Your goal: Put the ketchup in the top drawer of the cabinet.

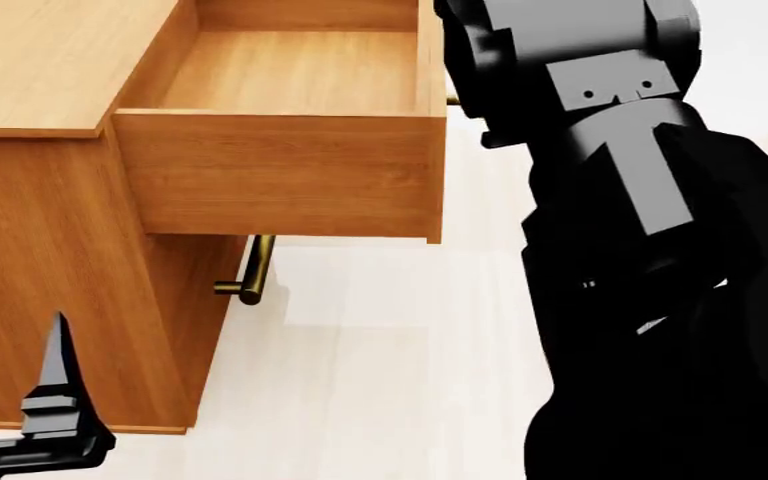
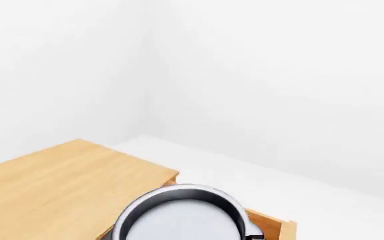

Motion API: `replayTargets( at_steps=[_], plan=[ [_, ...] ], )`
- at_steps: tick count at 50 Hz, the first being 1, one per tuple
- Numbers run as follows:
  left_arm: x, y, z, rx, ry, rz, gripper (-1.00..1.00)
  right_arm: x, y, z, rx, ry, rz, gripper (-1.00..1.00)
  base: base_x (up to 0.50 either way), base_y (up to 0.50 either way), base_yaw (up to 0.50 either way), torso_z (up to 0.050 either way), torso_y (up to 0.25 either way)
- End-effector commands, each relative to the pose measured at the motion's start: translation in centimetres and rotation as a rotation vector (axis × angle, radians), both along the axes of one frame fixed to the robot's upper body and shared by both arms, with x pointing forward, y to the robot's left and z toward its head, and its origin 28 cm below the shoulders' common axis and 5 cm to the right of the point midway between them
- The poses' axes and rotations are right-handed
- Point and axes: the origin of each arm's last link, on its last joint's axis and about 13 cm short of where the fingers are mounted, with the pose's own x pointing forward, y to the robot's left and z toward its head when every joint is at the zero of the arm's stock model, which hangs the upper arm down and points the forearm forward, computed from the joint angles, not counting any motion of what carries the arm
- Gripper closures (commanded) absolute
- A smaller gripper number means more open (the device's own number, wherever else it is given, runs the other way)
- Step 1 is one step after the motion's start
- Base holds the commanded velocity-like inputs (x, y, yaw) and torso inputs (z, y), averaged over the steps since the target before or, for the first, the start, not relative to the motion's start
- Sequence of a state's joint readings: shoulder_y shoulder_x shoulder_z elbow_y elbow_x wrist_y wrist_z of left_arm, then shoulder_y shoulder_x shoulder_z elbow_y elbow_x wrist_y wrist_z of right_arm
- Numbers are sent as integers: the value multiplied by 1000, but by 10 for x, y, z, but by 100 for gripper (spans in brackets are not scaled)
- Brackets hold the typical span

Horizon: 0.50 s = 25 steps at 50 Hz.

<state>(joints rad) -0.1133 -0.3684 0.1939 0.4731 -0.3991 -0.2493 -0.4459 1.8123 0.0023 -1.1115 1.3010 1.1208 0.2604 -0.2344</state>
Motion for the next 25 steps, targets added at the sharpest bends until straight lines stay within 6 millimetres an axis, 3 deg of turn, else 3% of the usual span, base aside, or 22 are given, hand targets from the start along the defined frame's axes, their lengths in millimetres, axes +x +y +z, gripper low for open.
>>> replayTargets(
  at_steps=[1,25],
  plan=[
    [0,0,0,2,0,1,-100,0,-4,-9,-75,83,8,100,0,0,0,0,0],
    [0,1,-2,-1,4,3,-100,-1,-5,-11,-104,130,42,100,0,0,0,0,0]
  ],
)
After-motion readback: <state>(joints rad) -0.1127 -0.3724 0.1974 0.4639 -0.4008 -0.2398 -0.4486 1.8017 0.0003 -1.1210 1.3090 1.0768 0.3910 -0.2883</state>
